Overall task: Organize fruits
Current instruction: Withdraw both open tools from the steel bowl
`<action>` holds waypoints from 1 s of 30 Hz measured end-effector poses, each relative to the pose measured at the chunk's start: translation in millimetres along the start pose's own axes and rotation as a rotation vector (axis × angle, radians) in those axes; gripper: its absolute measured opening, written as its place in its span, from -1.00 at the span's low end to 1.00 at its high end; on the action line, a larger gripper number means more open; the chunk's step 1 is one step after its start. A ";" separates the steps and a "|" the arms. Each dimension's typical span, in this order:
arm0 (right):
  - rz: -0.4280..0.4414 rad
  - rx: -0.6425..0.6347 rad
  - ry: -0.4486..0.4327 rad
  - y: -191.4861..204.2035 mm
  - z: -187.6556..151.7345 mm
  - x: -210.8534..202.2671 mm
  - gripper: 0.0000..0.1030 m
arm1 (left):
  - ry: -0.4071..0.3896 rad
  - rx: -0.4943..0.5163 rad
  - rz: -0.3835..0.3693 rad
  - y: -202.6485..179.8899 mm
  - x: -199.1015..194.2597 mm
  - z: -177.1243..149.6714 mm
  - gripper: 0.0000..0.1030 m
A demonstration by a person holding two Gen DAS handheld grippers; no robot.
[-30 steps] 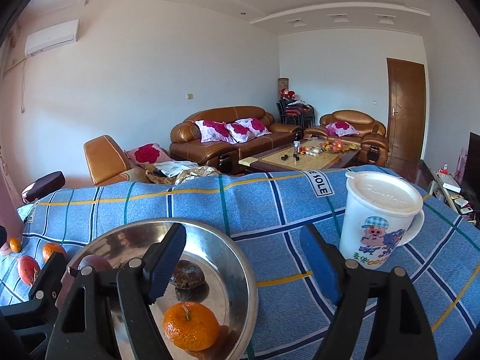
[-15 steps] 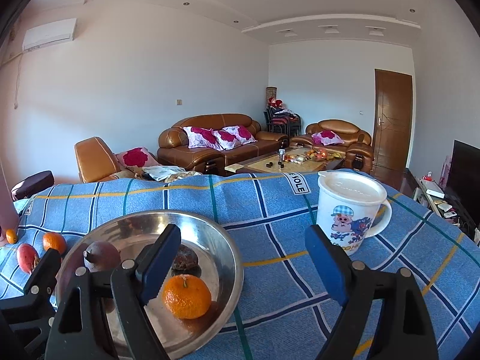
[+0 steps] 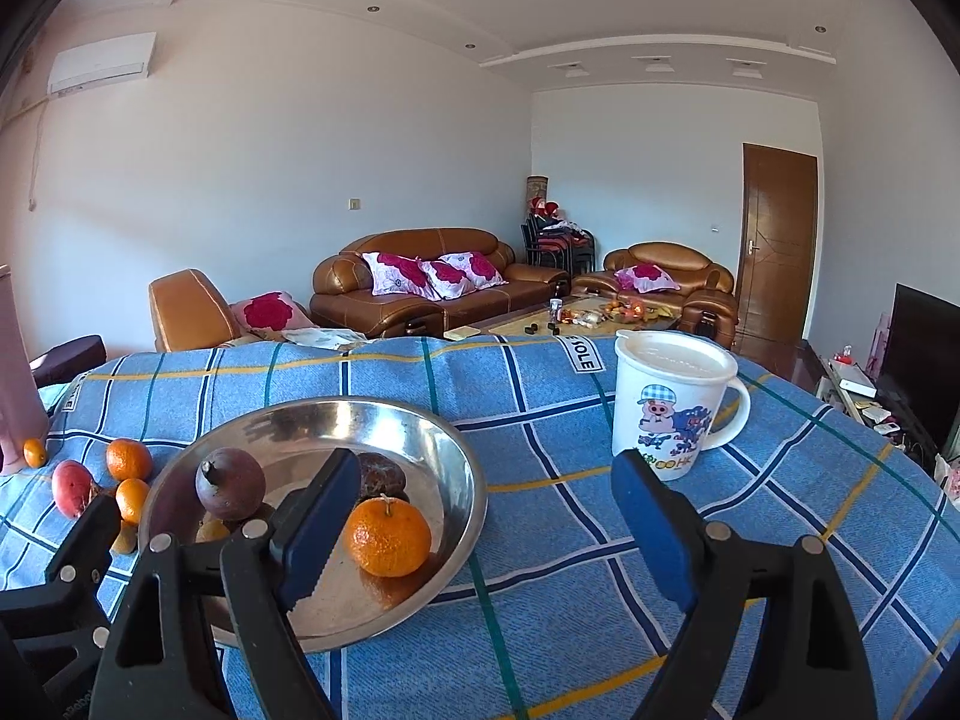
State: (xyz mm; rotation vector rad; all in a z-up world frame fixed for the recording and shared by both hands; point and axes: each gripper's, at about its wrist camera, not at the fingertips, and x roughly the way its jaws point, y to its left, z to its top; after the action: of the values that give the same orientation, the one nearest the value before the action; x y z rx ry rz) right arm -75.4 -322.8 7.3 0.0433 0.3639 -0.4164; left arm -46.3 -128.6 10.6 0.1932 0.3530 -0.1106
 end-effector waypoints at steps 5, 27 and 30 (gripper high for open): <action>0.011 0.004 0.009 6.7 -4.1 -10.2 0.68 | 0.013 -0.010 0.002 8.8 -6.4 -4.3 1.00; 0.171 -0.003 0.090 71.8 -13.7 -23.8 0.68 | 0.130 -0.026 0.081 99.6 13.3 -22.3 1.00; 0.235 -0.023 0.103 92.2 -14.9 -24.4 0.68 | 0.156 -0.052 0.117 126.6 20.9 -27.2 1.00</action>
State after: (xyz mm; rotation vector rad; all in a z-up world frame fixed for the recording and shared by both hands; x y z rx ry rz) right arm -64.0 -227.3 -1.0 0.0841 0.4600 -0.1773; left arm -17.9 -1.0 -0.5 0.1711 0.4983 0.0296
